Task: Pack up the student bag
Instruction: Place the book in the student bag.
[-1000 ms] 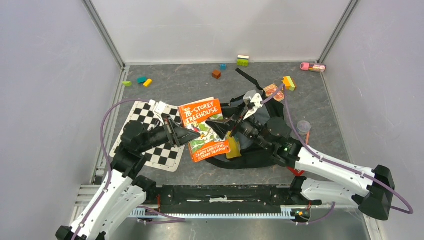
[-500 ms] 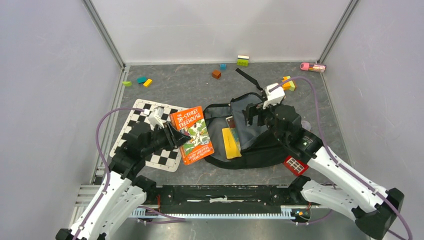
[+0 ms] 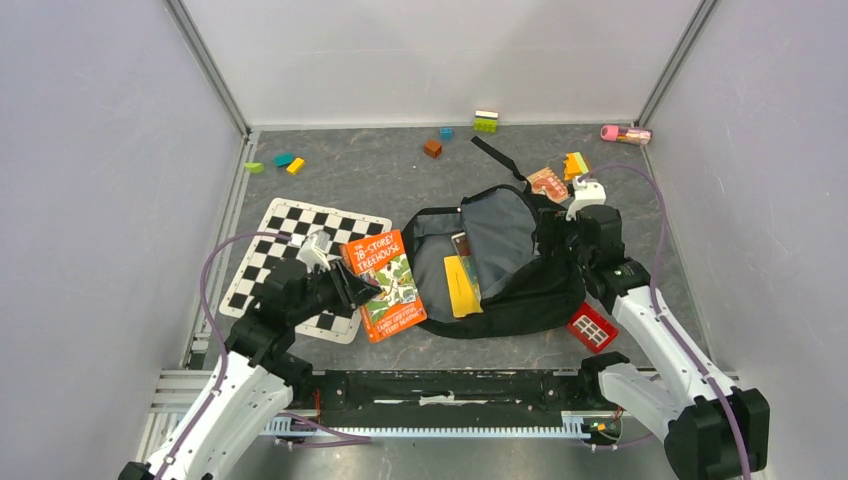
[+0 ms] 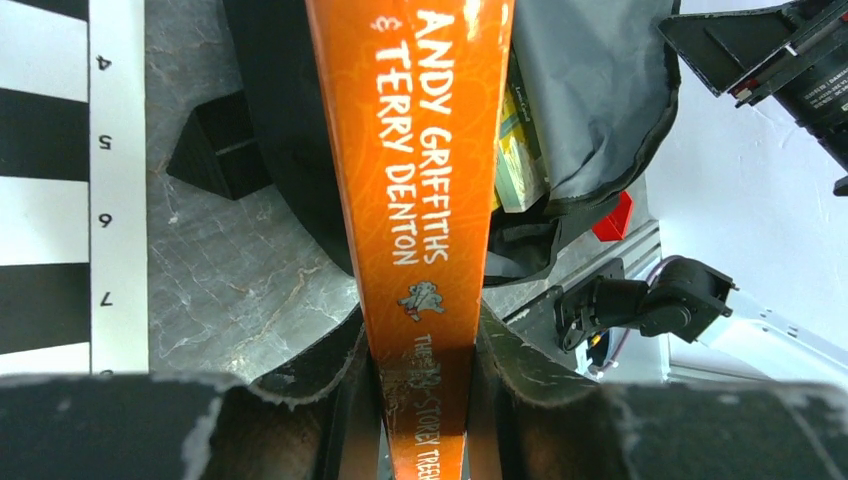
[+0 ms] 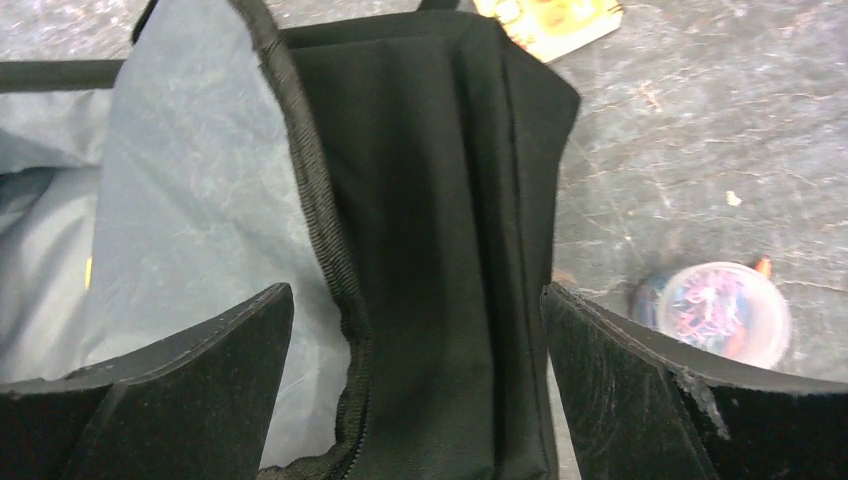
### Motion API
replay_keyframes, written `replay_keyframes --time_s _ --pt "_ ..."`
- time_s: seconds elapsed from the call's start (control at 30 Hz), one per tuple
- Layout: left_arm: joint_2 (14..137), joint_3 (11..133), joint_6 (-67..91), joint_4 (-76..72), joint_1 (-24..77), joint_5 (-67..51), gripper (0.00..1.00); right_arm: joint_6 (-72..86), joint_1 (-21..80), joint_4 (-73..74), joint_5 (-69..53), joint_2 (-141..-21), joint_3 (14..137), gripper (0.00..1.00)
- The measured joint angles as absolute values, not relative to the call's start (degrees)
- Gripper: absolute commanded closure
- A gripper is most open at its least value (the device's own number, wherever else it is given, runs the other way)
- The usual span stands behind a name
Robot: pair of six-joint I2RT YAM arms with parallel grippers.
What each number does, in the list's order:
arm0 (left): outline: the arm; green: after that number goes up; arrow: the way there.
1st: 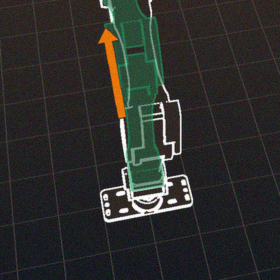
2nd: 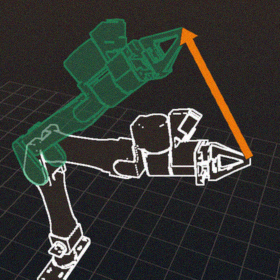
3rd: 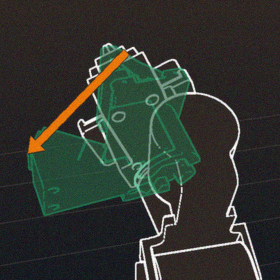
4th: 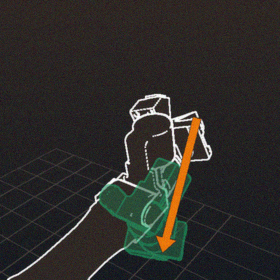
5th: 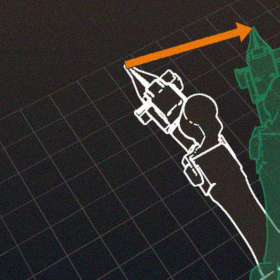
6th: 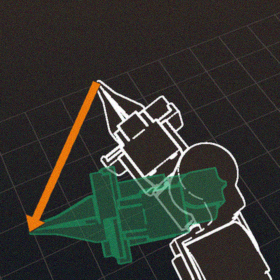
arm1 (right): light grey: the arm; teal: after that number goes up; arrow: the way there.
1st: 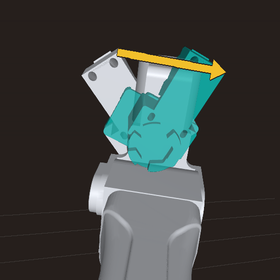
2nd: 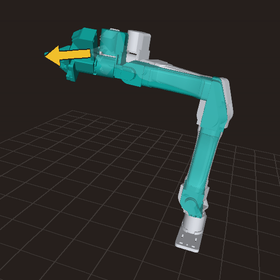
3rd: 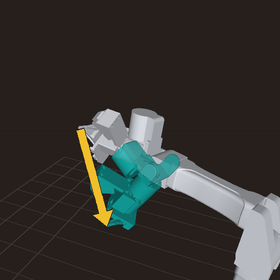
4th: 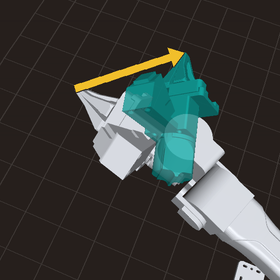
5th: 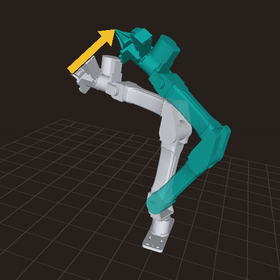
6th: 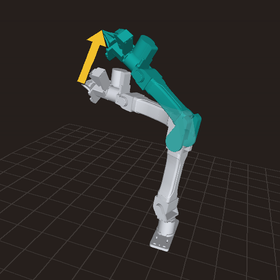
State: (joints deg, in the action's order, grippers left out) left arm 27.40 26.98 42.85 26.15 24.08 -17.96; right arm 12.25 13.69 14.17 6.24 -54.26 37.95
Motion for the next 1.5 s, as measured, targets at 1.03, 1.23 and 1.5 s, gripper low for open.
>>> replay_keyframes --time_s 1.03,1.23,1.5 --pt "51.24 33.89 50.02 3.16 24.36 -30.15 0.98 13.28 12.99 9.56 -10.33 -48.25 43.57 1.0" --pt "54.5 31.75 55.75 -5.82 25.58 -29.93 0.98 12.64 13.02 11.14 -11.57 -48.47 49.36 1.0" --pt "63.44 31.11 61.3 -19.22 31.55 -28.47 0.98 15.25 13.02 10.37 -14.44 -48.86 50.41 1.0"
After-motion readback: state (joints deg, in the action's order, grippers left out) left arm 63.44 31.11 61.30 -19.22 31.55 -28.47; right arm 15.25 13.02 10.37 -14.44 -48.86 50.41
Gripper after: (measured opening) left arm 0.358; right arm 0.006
